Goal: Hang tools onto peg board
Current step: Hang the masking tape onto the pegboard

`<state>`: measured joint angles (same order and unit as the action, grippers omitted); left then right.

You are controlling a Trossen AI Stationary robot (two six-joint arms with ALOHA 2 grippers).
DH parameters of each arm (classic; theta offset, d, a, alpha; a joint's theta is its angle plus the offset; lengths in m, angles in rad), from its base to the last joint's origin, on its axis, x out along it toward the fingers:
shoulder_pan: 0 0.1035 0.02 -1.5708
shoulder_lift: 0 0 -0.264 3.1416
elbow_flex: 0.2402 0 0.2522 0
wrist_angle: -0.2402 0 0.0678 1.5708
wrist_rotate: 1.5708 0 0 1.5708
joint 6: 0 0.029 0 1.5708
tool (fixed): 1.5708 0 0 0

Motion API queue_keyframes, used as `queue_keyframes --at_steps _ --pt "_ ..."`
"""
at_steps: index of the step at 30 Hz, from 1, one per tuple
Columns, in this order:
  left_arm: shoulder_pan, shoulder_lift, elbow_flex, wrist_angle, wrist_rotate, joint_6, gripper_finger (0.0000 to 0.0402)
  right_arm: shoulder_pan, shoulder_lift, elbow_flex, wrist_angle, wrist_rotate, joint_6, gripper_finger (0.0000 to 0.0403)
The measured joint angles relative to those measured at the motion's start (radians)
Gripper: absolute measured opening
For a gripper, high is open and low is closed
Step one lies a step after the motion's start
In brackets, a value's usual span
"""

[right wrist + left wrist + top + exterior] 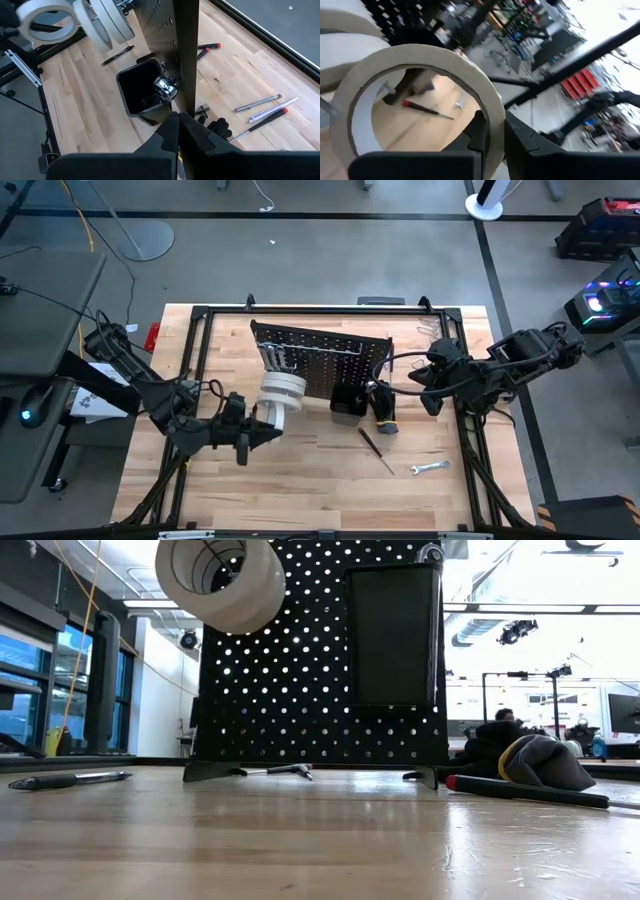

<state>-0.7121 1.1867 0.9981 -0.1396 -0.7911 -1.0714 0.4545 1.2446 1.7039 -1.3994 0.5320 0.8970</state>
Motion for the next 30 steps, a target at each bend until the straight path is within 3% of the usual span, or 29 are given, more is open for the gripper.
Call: queue_keyframes --at_steps 12,22,25,30 --pt "0.044 0.027 0.0 0.023 -0.036 -0.002 0.0028 0.0 0.0 0.0 0.013 0.0 0.0 0.0" --pt "-0.1 -0.009 0.001 0.065 -0.004 0.02 0.0028 0.0 0.0 0.0 0.013 -0.01 -0.016 0.0" --pt "-0.157 -0.008 0.001 -0.018 -0.089 -0.062 0.0028 0.0 0.0 0.0 0.013 -0.01 -0.018 0.0" --pt "-0.181 0.036 0.0 -0.287 -0.329 -0.386 0.0028 0.0 0.0 0.0 0.013 -0.01 -0.018 0.0"
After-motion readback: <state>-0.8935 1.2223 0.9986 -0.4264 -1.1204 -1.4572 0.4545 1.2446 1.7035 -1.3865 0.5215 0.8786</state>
